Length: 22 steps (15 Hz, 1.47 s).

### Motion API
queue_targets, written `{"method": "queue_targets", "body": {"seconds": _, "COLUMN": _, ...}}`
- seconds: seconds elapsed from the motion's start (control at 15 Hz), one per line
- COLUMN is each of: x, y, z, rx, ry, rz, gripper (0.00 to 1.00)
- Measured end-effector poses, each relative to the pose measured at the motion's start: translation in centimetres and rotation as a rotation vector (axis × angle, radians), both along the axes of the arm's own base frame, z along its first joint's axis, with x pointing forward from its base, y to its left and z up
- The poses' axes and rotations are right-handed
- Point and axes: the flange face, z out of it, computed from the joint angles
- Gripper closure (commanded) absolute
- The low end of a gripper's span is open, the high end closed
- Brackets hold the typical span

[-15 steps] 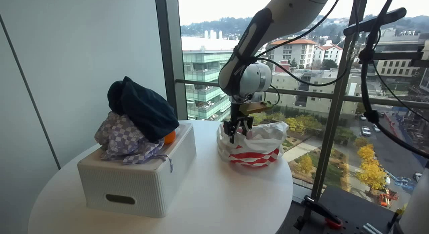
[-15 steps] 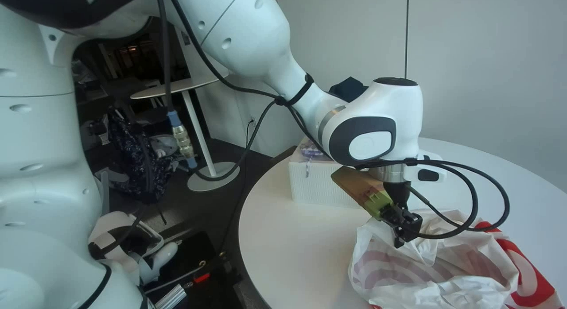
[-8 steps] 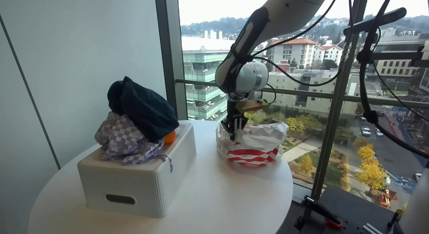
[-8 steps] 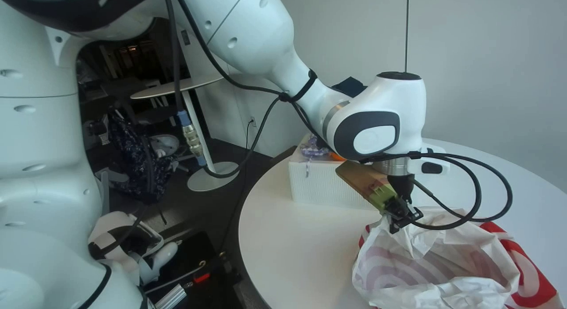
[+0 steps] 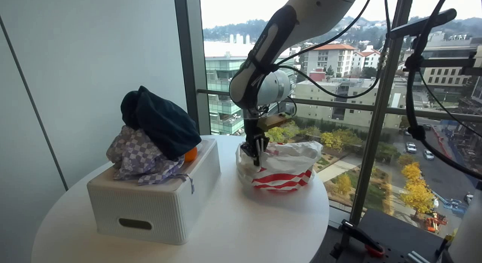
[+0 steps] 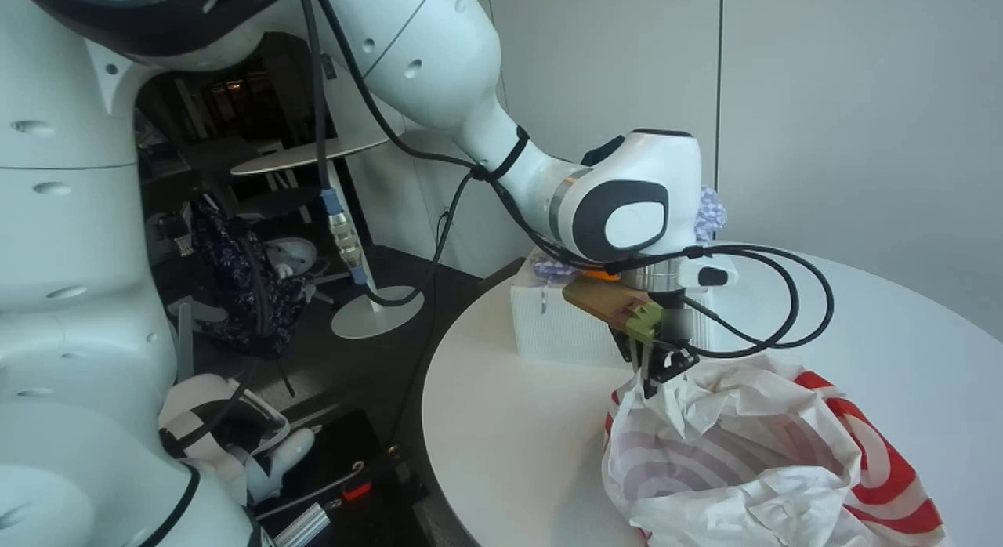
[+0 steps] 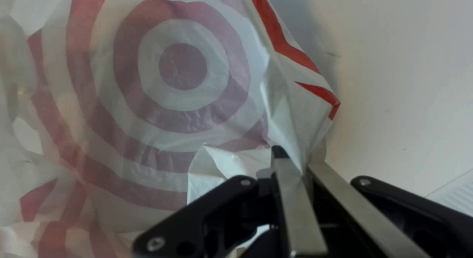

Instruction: Put the black and blue clothes into the plastic

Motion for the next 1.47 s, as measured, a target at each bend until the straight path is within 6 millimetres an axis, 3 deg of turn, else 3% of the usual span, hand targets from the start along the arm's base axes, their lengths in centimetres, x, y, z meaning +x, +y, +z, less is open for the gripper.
{"method": "queue_targets", "body": {"seconds": 0.47, "x": -3.2, "y": 8.1, "z": 0.5, "rx": -0.032, "ry": 0.038, "rz": 0.277, "gripper": 0.93}}
{"method": "queue_targets", "body": {"seconds": 0.73, "x": -5.7, "y": 10.9, "z": 1.8, "rx": -0.011, "ry": 0.044, "rz": 0.405, "gripper": 0.92}}
{"method": "queue_targets", "body": {"seconds": 1.0, "x": -8.6, "y": 12.7, "z": 1.5, "rx": 0.016, "ry": 0.132, "rz": 0.581, "gripper": 0.93}}
{"method": "queue_targets", "body": {"seconds": 1.07, "x": -9.1, "y": 13.1, "z": 1.3, "rx": 0.022, "ry": 0.153, "rz": 0.617, "gripper": 0.69}}
{"method": "queue_targets", "body": {"seconds": 1.2, "x": -9.9, "y": 13.7, "z": 1.0, "rx": 0.033, "ry": 0.179, "rz": 0.674, "gripper": 0.61}}
{"method": "queue_targets", "body": {"seconds": 1.47, "x": -10.5, "y": 14.8, "z": 1.1, "rx": 0.140, "ry": 0.192, "rz": 0.705, "gripper": 0.30}}
